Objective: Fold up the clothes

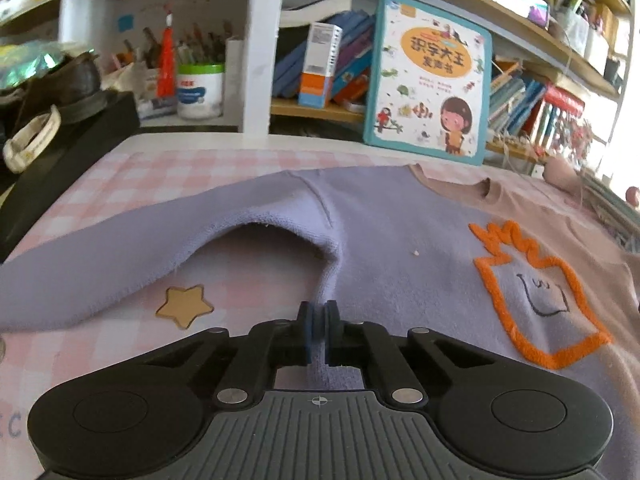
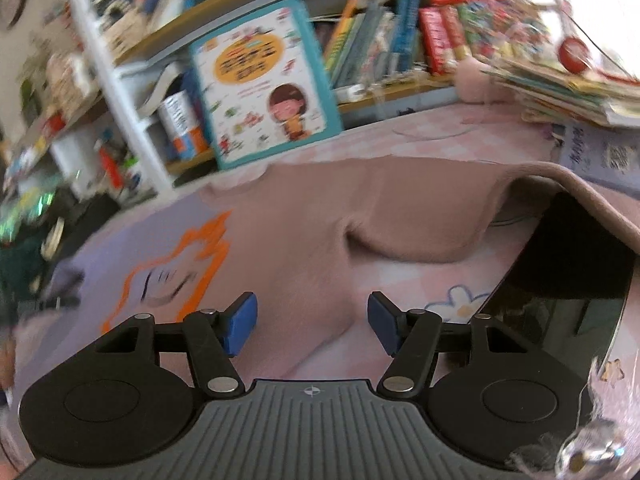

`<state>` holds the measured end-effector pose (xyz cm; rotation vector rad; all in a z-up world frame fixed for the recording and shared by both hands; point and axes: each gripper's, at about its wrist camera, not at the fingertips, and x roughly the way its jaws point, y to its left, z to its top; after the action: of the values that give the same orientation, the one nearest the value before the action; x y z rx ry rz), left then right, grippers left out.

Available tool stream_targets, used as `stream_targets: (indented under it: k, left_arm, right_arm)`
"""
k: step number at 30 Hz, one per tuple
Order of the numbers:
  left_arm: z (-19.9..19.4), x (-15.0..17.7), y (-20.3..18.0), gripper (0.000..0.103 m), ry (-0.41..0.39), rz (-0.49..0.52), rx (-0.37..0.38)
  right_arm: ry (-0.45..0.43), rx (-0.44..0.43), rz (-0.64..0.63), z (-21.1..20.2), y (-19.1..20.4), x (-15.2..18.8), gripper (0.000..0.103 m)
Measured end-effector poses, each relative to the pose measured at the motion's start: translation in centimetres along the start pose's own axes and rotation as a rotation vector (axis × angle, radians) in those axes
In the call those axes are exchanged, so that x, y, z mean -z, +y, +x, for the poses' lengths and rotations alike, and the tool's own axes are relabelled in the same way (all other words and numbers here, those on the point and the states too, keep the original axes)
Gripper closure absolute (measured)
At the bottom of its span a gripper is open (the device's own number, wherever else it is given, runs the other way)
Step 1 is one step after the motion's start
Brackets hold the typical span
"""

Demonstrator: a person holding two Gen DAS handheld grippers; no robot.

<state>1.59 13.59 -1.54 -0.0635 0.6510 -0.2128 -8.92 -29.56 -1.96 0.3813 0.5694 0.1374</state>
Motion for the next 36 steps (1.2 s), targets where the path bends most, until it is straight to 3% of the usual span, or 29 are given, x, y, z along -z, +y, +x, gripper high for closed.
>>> stream_targets:
  k: [7, 17, 19, 20, 21, 23, 28, 33, 36]
  left_arm:
    - [-2.3, 1.5, 0.3, 0.098, 0.003, -0.03, 0.001]
    - [-3.8, 2.5, 0.6, 0.098, 0.007, -0.053, 0.01]
    - [-3.9, 2.6, 0.6, 0.098, 0.005, -0.053, 0.013]
    - [-3.9, 2.7, 0.6, 0.098, 0.004, -0.054, 0.014]
    - [-3.9, 2.7, 0.6, 0.098, 0.004, -0.054, 0.014]
    - [-3.8, 2.7, 0.6, 0.098, 0.005, -0.054, 0.012]
    - [-3.7, 2.8, 0.3, 0.098, 0.001, -0.071, 0.009]
    - [-3.0, 2.8, -0.4, 0.099, -0.008, -0.135, 0.088]
    - [-2.1, 2.6, -1.1, 0.099, -0.008, -0.163, 0.134]
  right_arm:
    - [-0.059, 0.05, 0.17, -1.2, -3.6, -1.5, 0.043]
    - [-0.158, 0.124, 0.52, -1.5, -9.0, -3.1, 0.043]
    - [-0.176, 0.141, 0.565, -1.6, -9.8, -3.1, 0.054]
    - [-0.177, 0.148, 0.571, -1.5, -10.1, -3.2, 0.077]
    - [-0.173, 0.144, 0.565, -1.3, -10.2, -3.4, 0.097]
    - [-0.18, 0.135, 0.517, -1.2, -9.9, -4.3, 0.097]
    - [-0.292, 0.109, 0.162, -2.2, -4.7, -9.7, 0.098]
    - [-0.475, 0.078, -0.108, -3.3, -0.1, -15.0, 0.098]
    - [-0.53, 0.135, -0.171, -2.5, 0.3, -16.9, 0.098]
